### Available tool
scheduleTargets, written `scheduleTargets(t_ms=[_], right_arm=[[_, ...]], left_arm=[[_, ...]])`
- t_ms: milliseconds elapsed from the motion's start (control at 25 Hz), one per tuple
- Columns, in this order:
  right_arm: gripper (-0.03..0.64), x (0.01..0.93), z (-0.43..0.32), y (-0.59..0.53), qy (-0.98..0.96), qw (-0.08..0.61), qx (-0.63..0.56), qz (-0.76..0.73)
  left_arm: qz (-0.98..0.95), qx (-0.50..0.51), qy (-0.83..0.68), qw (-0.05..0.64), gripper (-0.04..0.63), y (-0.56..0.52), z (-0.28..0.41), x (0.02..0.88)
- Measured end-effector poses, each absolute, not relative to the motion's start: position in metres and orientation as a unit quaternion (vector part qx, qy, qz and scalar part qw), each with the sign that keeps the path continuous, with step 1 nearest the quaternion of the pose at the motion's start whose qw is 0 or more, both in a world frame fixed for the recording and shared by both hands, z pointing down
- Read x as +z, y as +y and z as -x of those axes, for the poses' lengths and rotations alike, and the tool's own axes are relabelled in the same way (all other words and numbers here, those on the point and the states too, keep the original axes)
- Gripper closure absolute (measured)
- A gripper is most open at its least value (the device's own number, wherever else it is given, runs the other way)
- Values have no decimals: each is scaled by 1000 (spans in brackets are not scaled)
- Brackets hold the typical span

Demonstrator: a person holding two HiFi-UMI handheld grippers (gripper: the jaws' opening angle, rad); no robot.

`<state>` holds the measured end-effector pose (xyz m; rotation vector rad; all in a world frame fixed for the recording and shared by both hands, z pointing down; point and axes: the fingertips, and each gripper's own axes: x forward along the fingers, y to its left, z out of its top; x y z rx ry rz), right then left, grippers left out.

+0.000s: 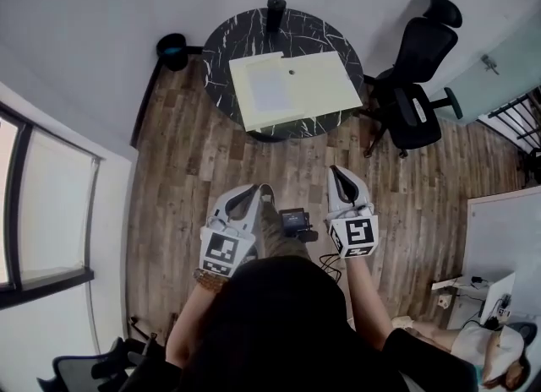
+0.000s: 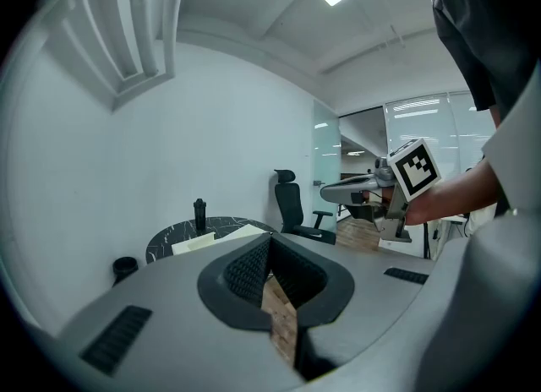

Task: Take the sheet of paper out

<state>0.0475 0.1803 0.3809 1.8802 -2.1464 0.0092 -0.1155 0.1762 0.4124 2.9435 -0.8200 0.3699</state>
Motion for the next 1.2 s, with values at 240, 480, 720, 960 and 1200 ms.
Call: scheduleTargets(t_ms=[240, 480, 720, 960, 1200], right_arm=[[618, 387, -88, 114, -738, 136, 14, -661], [618, 402, -141, 58, -728, 131, 40, -672], [618, 404, -198, 3, -717, 129, 47, -683], [618, 409, -227, -49, -732, 122, 49, -669], [618, 414, -222, -93, -754, 113, 49, -645]], left_arm=[[-956, 118, -268, 17, 600, 114, 85, 405], [-959, 109, -263, 8, 601, 57, 41, 404], [-961, 116, -251, 4, 601, -3, -9, 400], [-953, 125, -274, 31, 601, -45, -42, 400], [-947, 129, -292, 34, 601, -63, -49, 405]])
